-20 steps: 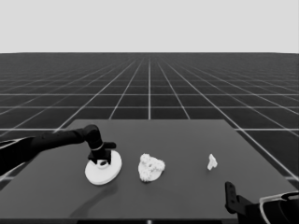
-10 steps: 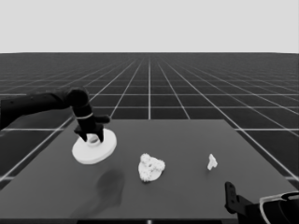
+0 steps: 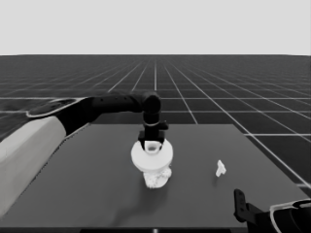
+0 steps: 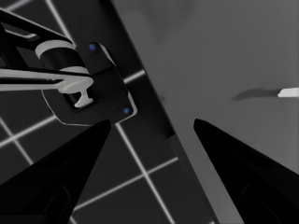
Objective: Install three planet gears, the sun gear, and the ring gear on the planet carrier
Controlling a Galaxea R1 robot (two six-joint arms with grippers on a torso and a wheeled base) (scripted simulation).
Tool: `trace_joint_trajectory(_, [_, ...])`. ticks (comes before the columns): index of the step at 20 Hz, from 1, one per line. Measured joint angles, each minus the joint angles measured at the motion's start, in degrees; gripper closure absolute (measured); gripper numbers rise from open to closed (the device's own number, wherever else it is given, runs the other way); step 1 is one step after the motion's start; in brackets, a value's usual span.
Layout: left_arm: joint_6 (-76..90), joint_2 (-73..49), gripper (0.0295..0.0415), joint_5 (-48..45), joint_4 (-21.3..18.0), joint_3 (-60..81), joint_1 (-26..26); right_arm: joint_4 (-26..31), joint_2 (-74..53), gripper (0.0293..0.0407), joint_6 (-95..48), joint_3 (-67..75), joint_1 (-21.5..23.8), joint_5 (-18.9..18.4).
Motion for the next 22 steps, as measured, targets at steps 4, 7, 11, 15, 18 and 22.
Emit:
trace_joint_trajectory(4, [1.1, 3.4, 0.0362, 0.1, 0.2, -4.3, 0.2, 0.0, 0.0, 0.0315, 0.0, 0.0, 0.0, 0.0])
trace_joint_trajectory(7, [1.4, 3.7, 0.0362, -2.2, 11.6, -5.1, 11.4, 0.0, 0.0, 0.0315, 0.0, 0.0, 0.0, 0.0])
trace_joint_trajectory(11, [3.8, 4.7, 0.0362, -3.8, 16.7, -8.9, 17.2, 0.0, 0.0, 0.0315, 0.0, 0.0, 0.0, 0.0])
trace_joint_trajectory(15, [4.1, 4.9, 0.0362, -4.1, 17.2, -9.4, 17.4, 0.0, 0.0, 0.0315, 0.0, 0.0, 0.0, 0.0])
trace_joint_trajectory(18, [5.0, 4.9, 0.0362, -4.1, 17.2, -9.4, 17.4, 0.0, 0.0, 0.0315, 0.0, 0.0, 0.0, 0.0])
trace_joint_trajectory(22, [6.9, 4.9, 0.0362, -4.0, 17.2, -9.4, 17.4, 0.0, 0.0, 0.0315, 0.0, 0.0, 0.0, 0.0])
